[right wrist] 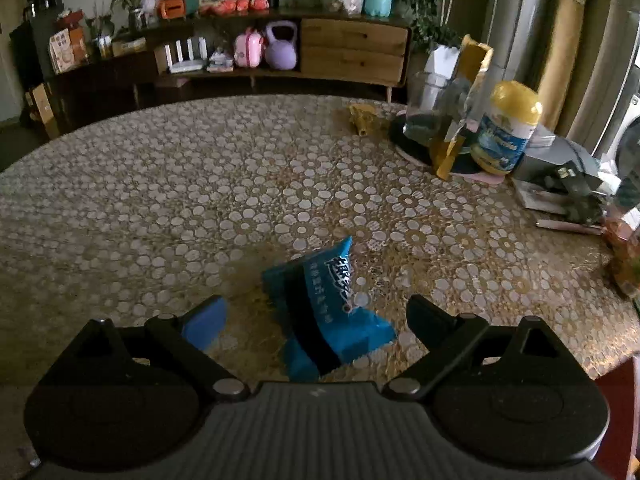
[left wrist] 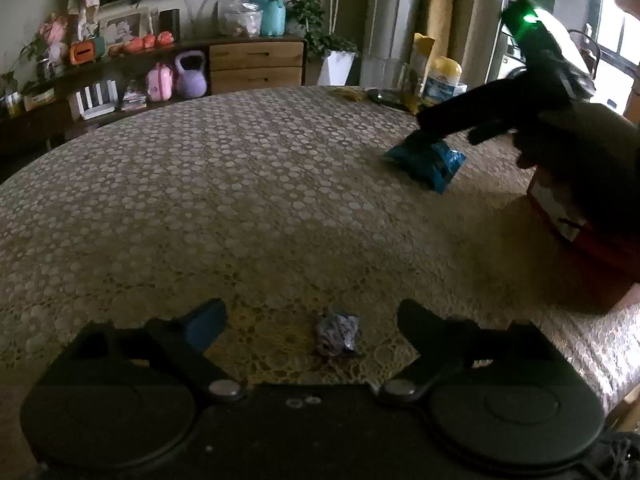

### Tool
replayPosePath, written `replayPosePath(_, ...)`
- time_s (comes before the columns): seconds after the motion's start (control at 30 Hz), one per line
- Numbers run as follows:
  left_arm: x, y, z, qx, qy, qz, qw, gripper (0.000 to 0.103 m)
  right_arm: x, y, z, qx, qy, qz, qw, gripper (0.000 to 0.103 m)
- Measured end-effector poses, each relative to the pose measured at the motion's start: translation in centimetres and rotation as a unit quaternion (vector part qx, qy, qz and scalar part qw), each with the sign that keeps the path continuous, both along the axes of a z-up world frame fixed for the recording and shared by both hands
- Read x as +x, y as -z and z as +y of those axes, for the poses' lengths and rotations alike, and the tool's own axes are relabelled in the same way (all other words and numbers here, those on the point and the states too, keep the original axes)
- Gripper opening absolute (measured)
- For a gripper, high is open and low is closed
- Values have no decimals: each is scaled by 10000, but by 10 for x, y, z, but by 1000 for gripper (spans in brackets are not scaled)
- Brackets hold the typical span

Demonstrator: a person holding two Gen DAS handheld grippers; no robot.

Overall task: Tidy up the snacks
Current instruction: 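Grasp the small wrapped sweet with the left gripper while the right gripper grasps the blue packet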

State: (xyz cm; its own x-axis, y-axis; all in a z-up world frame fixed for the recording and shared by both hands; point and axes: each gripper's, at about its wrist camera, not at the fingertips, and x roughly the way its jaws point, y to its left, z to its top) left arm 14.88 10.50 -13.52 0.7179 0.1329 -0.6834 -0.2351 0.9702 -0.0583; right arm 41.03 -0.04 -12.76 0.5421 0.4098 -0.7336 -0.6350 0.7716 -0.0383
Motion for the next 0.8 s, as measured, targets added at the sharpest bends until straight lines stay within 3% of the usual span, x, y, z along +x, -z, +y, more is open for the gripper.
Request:
replayPosePath(0.2,2,7,-2,-33,127,101,9999,72,11,13,6,-114,23,80,9999,95)
replayPosePath(0.3,2,11,-5,-72,180,155,9997,63,9,14,8,-192,-30,53,9998,85)
replayPosePath(0.37,2,11,-9,-9,245,132,9996,58,7,14,9,-262,-18,-24,9997,73)
replayPosePath(0.4,2,11,-10,6,264,127,9996,55,7,14,9,-275,-6,-33,9996,63)
replayPosePath(0.43,1,11,-11,33,255,112,9996,53,6,14,8,-293,4,-32,9996,61)
replayPosePath(0.53,0,12,-12,99,236,111,9996,49,3,14,5,-245,32,-35,9997,59)
replayPosePath(0.8,3,10,-9,161,89,85,9998,25,-18,14,-7,-14,367,67,9993,56)
